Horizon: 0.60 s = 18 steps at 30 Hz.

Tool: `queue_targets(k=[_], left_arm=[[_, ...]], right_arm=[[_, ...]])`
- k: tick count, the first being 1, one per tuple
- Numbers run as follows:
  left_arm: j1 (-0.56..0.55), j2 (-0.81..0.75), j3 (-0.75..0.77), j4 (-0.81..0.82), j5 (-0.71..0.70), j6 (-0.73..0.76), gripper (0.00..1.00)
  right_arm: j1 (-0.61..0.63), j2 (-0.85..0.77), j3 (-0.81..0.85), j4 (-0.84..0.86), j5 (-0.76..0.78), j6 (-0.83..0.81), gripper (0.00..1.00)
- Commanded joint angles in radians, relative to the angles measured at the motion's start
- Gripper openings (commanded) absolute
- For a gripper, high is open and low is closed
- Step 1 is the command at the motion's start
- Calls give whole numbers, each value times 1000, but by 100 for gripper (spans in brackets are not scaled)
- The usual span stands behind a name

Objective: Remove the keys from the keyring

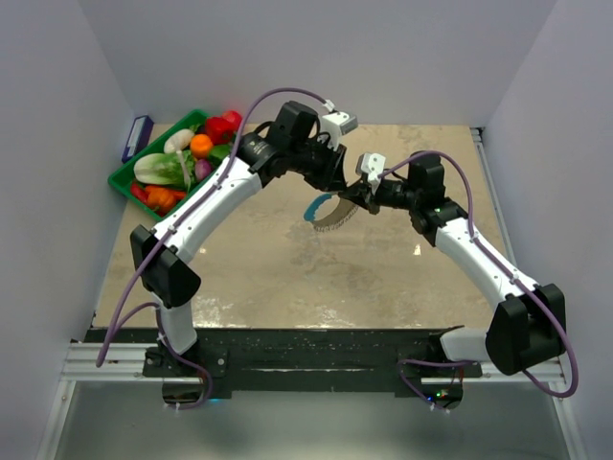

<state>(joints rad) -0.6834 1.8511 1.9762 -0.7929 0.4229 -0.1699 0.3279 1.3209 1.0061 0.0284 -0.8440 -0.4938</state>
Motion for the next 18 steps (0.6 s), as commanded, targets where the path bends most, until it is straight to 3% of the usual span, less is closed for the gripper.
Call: queue_targets(k=[1, 18], left_arm=[[-19, -21, 44, 27, 68, 21, 27], [-13, -39, 67, 15, 25, 38, 31]], right_arm=[[10, -23, 26, 88, -43, 30, 0], [7, -25, 8, 143, -61, 98, 0]])
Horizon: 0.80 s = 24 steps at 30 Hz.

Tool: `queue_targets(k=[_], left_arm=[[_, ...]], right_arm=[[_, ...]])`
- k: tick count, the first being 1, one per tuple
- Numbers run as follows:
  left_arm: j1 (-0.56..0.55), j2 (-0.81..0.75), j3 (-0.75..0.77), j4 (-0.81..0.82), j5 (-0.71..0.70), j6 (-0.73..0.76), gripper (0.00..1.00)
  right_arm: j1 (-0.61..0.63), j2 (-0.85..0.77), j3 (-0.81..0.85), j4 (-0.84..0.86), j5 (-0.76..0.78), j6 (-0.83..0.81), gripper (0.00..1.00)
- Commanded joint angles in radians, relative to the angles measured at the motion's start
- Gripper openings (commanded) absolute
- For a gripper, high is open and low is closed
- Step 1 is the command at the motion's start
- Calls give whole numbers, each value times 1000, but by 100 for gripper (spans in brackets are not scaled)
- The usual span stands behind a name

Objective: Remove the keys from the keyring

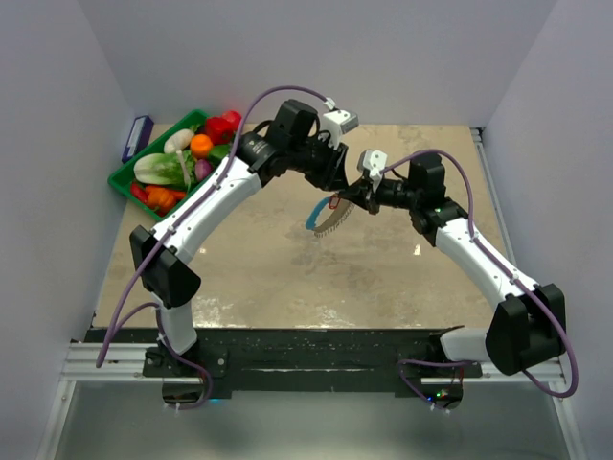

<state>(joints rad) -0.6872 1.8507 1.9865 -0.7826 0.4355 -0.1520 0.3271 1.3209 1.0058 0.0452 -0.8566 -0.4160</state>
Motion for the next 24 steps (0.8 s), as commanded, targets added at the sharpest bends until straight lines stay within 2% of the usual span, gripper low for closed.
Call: queue_targets(k=[1, 5, 9, 13, 17, 24], left_arm=[[-2, -42, 61, 3, 5, 25, 31], [52, -67, 60, -7, 14, 66, 31], [155, -74, 9, -15, 158, 118, 31], [259, -102, -122, 38, 334, 147, 30], [259, -162, -230, 103, 388, 198, 27], [259, -189, -301, 125, 584, 215, 21]], right_arm=[[7, -26, 8, 125, -53, 13, 0], [7, -35, 14, 104, -62, -3, 0], [6, -40, 17, 94, -74, -7, 0], [3, -46, 17, 97, -88, -1, 0], [-2, -52, 22, 108, -113, 28, 0], [-11, -52, 31, 159, -162, 124, 0]])
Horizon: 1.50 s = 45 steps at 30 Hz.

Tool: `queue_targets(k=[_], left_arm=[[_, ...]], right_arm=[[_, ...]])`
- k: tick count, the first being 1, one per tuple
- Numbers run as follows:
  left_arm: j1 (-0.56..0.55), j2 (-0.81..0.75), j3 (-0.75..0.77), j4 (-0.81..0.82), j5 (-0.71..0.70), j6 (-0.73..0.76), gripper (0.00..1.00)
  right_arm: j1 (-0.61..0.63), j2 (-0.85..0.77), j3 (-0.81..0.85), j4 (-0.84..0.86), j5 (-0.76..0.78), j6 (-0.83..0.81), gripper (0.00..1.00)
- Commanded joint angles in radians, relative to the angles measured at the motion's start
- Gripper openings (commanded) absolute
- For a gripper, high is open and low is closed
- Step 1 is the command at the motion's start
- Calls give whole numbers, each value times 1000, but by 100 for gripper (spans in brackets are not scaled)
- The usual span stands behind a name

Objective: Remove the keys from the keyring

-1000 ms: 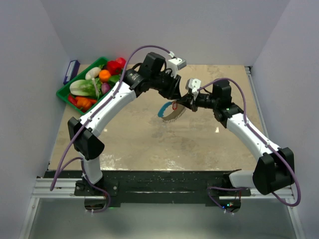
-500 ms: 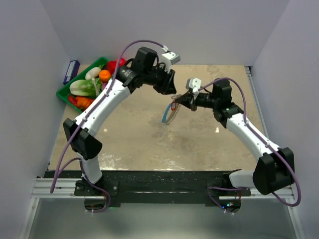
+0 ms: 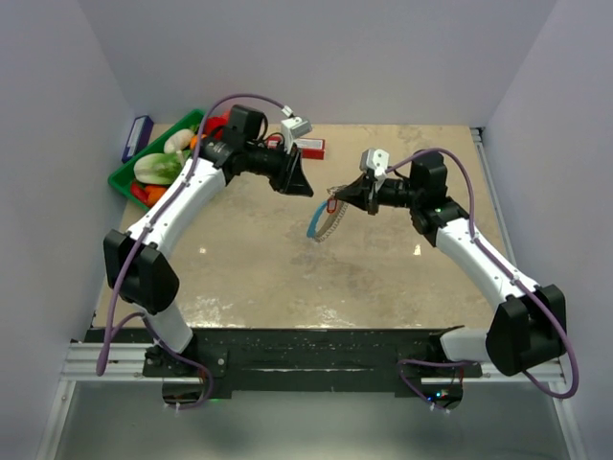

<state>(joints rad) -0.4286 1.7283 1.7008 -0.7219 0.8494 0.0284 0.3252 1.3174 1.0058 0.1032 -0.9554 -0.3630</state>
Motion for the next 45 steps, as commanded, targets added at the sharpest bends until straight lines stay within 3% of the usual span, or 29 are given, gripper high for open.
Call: queue_targets(k=[1, 15, 22, 27, 30, 33, 35, 39, 42, 45], left_arm=[[1, -67, -21, 62, 181, 36, 20], [1, -23, -6, 82, 278, 11, 18], [-1, -30, -30, 104, 295, -2, 17], [-1, -35, -128, 142, 194, 5, 17], [-5, 60, -136, 84, 113, 96, 17], [-28, 149, -104, 38, 9, 160, 14], [-50, 178, -84, 50, -91, 182, 15], [-149, 279, 12, 90, -214, 145, 20], [-228, 376, 121, 44, -277, 163, 23], [-283, 453, 210, 26, -328, 203, 25]], right_arm=[[-9, -49, 30, 111, -69, 82, 0], [-25, -29, 33, 274, -189, 307, 0], [-25, -24, 19, 326, -169, 355, 0], [-34, -29, 83, -19, -115, 74, 0], [-73, -40, 102, -190, -98, -63, 0], [-182, -73, 59, -203, -103, -67, 0], [-264, -92, 24, -210, -82, -97, 6], [-363, -104, -3, -291, -42, -171, 35], [-409, -101, -9, -359, -37, -220, 45], [-443, -109, -22, -402, -23, -260, 49]])
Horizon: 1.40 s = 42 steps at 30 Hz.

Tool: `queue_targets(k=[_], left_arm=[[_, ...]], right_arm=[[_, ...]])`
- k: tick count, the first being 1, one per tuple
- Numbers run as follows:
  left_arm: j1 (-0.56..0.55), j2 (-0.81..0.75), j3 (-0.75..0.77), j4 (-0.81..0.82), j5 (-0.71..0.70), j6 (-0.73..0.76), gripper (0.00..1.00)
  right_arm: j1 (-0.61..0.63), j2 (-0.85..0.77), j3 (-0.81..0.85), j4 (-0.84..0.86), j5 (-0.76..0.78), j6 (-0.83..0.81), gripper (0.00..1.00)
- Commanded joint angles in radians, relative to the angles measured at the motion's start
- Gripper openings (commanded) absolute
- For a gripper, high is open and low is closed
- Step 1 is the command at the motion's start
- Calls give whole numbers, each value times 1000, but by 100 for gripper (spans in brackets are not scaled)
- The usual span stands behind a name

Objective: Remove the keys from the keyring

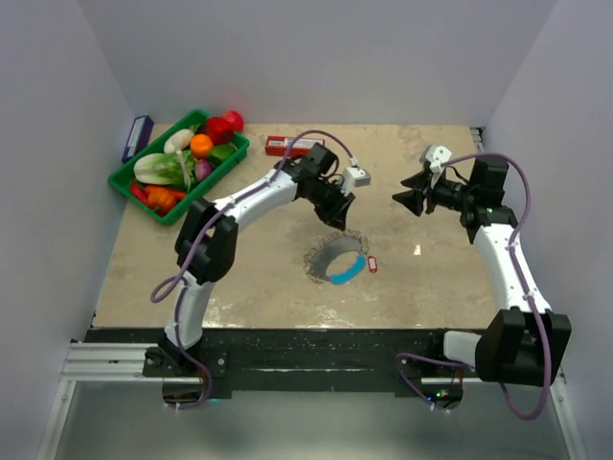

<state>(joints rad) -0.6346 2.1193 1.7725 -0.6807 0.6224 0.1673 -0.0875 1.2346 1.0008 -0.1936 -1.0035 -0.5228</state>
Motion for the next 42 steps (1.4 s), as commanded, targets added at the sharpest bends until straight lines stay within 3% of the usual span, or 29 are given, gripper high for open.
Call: queue_targets(k=[1, 11, 18, 27, 34, 42], left_arm=[[-89, 79, 160, -17, -122, 86, 25], [-169, 183, 265, -23, -239, 233, 21], [-218, 143, 171, -22, -211, 334, 21], [-251, 126, 96, 29, -222, 353, 22], [-249, 97, 27, 139, -288, 344, 22], [-247, 2, -108, 250, -242, 429, 26]], right_arm=[[-43, -27, -21, -118, 25, -114, 49], [-113, -63, -74, -135, 0, -146, 49], [-118, -64, -67, -139, -29, -135, 49], [-120, -81, -70, -144, -43, -135, 50], [-123, -86, -73, -139, -47, -134, 50], [-127, -78, -74, -139, -53, -137, 51]])
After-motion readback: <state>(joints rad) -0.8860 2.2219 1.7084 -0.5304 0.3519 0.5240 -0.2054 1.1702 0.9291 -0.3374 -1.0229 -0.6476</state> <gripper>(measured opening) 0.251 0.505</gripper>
